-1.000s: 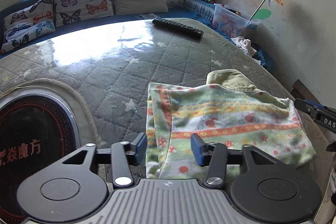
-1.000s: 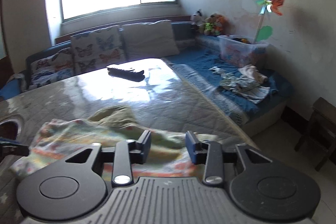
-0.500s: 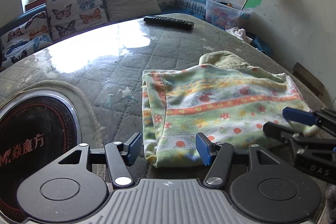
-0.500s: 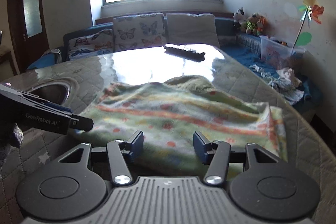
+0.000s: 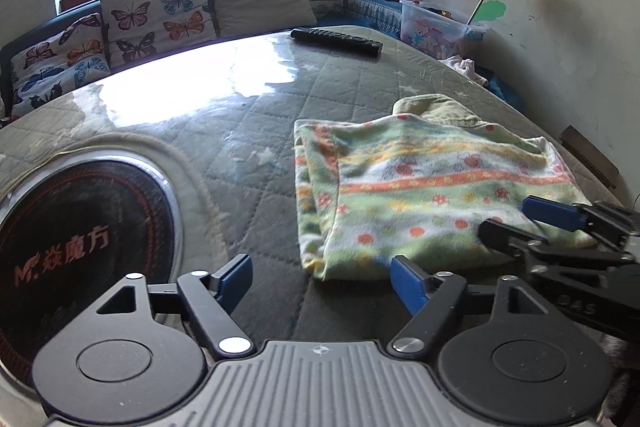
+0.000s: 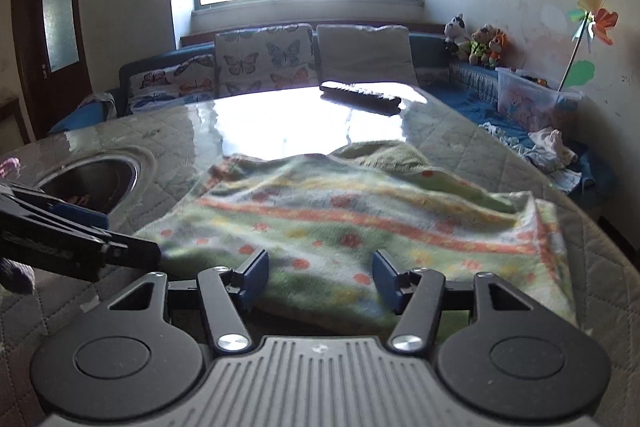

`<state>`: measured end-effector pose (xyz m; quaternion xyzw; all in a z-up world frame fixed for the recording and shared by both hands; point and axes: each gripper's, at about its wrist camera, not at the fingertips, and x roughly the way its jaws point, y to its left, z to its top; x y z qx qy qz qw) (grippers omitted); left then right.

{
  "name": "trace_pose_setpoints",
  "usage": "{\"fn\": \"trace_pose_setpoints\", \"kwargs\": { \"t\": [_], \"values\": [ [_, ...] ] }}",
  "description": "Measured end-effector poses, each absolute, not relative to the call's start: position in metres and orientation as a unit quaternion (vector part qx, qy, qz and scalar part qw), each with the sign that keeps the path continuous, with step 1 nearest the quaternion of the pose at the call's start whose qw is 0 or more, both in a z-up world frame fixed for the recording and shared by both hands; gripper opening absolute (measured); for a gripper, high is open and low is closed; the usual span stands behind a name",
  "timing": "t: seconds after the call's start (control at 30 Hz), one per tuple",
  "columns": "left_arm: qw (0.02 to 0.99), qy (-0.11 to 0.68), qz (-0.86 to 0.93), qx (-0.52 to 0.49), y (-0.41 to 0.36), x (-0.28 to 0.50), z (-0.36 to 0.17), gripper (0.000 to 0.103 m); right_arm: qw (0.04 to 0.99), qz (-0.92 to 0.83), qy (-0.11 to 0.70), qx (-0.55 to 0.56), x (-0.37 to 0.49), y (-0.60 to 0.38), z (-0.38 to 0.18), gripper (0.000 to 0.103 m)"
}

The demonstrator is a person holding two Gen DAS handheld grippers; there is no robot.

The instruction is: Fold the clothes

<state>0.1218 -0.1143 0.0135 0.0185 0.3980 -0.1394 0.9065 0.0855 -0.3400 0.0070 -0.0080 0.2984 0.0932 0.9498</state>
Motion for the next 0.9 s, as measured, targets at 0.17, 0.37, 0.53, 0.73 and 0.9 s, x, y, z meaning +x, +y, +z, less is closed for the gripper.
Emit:
{"fn": "trace_pose_setpoints", "kwargs": {
  "t": [0.17, 0.37, 0.53, 0.73, 0.9],
  "values": [
    [0.913, 0.385, -0.133, 0.018, -0.106, 0.110, 0.017, 0.093, 0.952, 0.086, 0.292, -0.018, 0.078, -0.335, 0.007, 0.073],
    [0.920, 0.369, -0.135, 0.015, -0.101, 0.098, 0.021, 0.103, 0.954, 0.076, 0.290, -0.007, 0.068, -0.333, 0.010, 0.085],
    [0.922, 0.363, -0.134, 0.020, -0.099, 0.089, 0.020, 0.103, 0.955, 0.070, 0.289, -0.001, 0.058, -0.331, 0.010, 0.095],
    [0.918, 0.375, -0.130, 0.011, -0.092, 0.082, 0.013, 0.103, 0.955, 0.063, 0.289, 0.003, 0.047, -0.329, 0.011, 0.103],
    [0.917, 0.377, -0.129, 0.007, -0.089, 0.074, 0.009, 0.103, 0.954, 0.055, 0.295, 0.011, 0.041, -0.329, 0.008, 0.103]
  ]
}}
